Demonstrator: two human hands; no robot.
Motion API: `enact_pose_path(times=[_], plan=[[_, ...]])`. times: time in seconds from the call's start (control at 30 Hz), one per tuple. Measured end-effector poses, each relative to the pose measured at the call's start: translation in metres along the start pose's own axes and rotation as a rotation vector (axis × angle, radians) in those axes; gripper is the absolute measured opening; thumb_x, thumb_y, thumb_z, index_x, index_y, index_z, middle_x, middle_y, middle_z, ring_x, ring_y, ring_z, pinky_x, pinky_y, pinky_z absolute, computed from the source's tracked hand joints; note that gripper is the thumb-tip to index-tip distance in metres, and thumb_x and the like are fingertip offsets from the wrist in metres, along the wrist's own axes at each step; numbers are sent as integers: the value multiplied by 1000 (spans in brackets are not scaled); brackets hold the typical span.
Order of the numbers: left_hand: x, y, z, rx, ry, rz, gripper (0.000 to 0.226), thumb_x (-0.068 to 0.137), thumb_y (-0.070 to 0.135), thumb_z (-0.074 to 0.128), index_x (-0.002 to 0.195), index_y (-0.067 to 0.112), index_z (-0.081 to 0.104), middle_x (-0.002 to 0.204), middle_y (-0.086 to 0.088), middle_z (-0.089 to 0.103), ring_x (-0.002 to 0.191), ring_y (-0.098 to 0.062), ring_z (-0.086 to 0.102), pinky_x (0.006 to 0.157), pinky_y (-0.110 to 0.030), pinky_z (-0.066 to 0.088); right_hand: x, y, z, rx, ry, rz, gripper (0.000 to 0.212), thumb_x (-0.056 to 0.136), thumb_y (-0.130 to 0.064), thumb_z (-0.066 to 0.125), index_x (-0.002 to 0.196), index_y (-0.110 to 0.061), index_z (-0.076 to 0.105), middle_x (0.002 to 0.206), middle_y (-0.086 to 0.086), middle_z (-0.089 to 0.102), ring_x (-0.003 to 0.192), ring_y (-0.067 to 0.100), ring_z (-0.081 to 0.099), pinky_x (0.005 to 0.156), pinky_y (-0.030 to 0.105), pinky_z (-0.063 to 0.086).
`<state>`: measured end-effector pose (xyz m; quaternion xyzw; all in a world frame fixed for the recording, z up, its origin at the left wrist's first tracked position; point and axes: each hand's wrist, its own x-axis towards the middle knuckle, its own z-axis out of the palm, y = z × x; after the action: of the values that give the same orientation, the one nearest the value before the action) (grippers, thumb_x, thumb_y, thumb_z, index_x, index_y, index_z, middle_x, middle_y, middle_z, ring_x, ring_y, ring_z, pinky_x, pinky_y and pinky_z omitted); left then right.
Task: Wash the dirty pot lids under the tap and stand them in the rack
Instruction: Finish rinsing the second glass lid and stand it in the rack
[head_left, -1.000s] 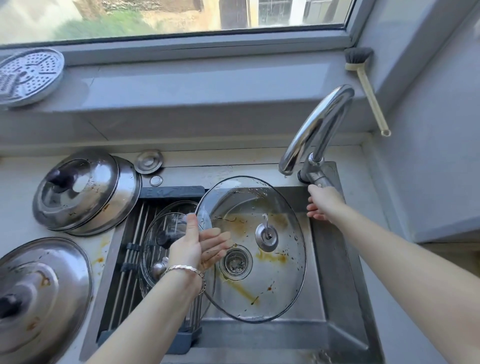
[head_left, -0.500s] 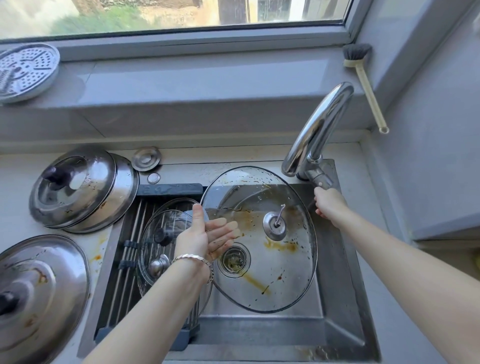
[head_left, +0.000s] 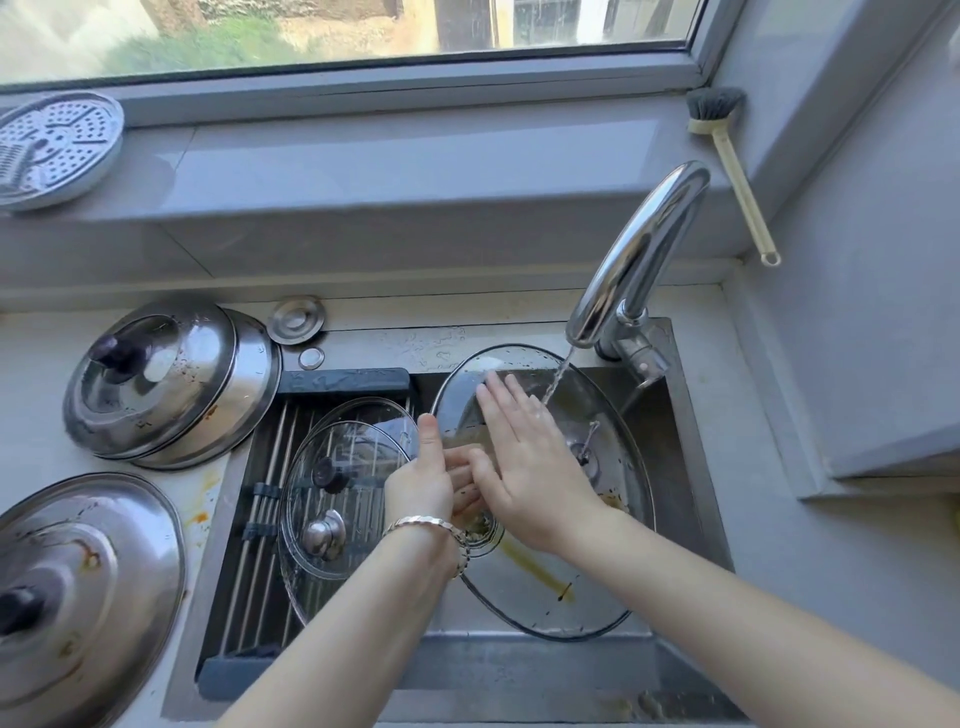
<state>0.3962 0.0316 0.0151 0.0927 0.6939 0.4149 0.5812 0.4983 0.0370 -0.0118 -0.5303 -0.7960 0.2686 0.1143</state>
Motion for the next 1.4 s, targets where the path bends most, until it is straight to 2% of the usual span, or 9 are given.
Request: enact_pose_path(times=[0.2,0.4,0.57,0.73,0.8,0.9,1.07,1.23,1.4], plan=[[-16,2,6,1,-31,60,57,94,47,38,69,-1,57,58,-17,62,37,-20,57,34,-18,45,50,16,-15,166,50,544,68,98,-46,20,148,-3,7,157,16,5,145,23,2,118,36,1],[-13,5,-2,109,82,109,57,89,52,46,64,4,62,54,-9,62,45,-19,57,40,-22,46,1,-20,-1,28,108,-97,71,86,-48,9,148,-14,17,157,1,7,143,12,-4,117,32,-5],[-27,2,-4,68,-45,93,57,93,47,40,70,-1,60,52,-14,66,37,-19,60,36,-21,48,34,27,-19,145,106,468,62,97,-45,12,150,-14,4,159,3,-1,145,14,-5,119,36,-3],[-15,2,-9,189,72,132,60,91,51,41,65,2,64,64,-14,65,56,-22,65,56,-31,58,-12,-22,11,25,122,-122,66,89,-46,16,149,-18,15,156,-3,4,143,11,-5,117,35,-6],[-17,3,-11,128,37,110,61,92,50,41,72,-2,66,62,-15,70,55,-24,68,49,-28,56,3,-10,5,68,149,-38,67,86,-50,18,148,-24,19,156,-6,8,144,9,-1,117,32,-6],[-24,3,-12,83,-13,79,58,94,46,39,74,-3,61,49,-12,66,36,-17,61,35,-21,49,26,7,-6,136,146,370,65,91,-48,11,150,-20,8,158,-2,2,145,11,-5,117,32,-6],[-17,2,-16,148,101,136,56,90,50,44,67,3,64,61,-15,66,47,-22,62,45,-27,50,9,-35,10,54,103,-79,68,87,-46,5,149,-20,14,157,-5,6,144,7,-4,116,30,-10],[-22,1,-20,95,-14,111,59,93,48,37,77,-3,61,51,-10,68,41,-18,64,39,-23,52,36,0,-7,154,103,391,60,98,-41,15,149,-13,2,158,3,-3,145,12,-7,116,32,-8],[-22,5,-16,113,68,149,54,93,44,44,73,-1,67,55,-12,67,46,-21,64,35,-19,47,7,-30,5,54,77,-114,69,88,-49,11,149,-17,9,157,-3,0,140,3,-12,115,28,-12]])
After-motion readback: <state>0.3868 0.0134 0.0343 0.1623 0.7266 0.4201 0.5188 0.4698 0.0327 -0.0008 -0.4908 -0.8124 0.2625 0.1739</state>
